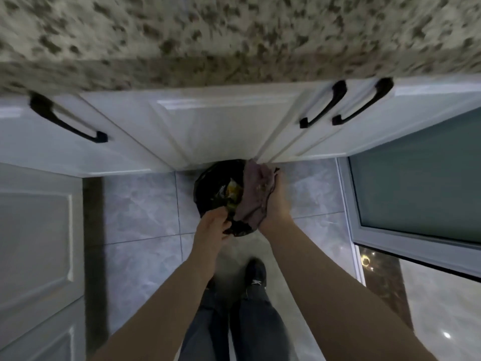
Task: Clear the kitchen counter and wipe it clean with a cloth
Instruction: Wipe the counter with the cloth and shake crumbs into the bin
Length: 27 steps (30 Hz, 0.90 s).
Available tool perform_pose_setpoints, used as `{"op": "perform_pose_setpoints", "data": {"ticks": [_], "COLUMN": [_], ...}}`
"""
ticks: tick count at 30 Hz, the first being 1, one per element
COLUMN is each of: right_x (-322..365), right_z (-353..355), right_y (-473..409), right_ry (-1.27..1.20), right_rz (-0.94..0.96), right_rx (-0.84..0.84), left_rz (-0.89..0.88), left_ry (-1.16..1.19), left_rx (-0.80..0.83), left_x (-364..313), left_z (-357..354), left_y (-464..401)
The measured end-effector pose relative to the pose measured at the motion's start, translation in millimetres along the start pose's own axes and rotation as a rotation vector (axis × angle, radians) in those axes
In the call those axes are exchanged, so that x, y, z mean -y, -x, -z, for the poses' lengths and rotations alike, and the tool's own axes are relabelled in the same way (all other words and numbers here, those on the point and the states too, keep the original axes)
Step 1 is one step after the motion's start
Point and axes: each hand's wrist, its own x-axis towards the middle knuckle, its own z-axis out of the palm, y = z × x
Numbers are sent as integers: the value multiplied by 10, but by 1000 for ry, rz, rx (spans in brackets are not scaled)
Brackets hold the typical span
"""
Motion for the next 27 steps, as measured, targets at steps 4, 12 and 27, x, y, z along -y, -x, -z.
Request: {"op": "perform_pose_setpoints", "data": {"ticks": [4, 12, 27], "right_x": [-234, -394, -163], "right_z": [241, 436, 322], "right_y": [-412, -513, -393], "right_ry": [-174, -204, -90], "right_rz": [-161, -175, -129], "right_rx": [11, -16, -196], "left_rz": [-190, -564, -371], "left_ry": [-233, -622, -764], "left_rx": [-29, 319, 150], "left_x": [223, 359, 272], "left_z": [-27, -322, -454], "left_y": [-410, -594, -697]}}
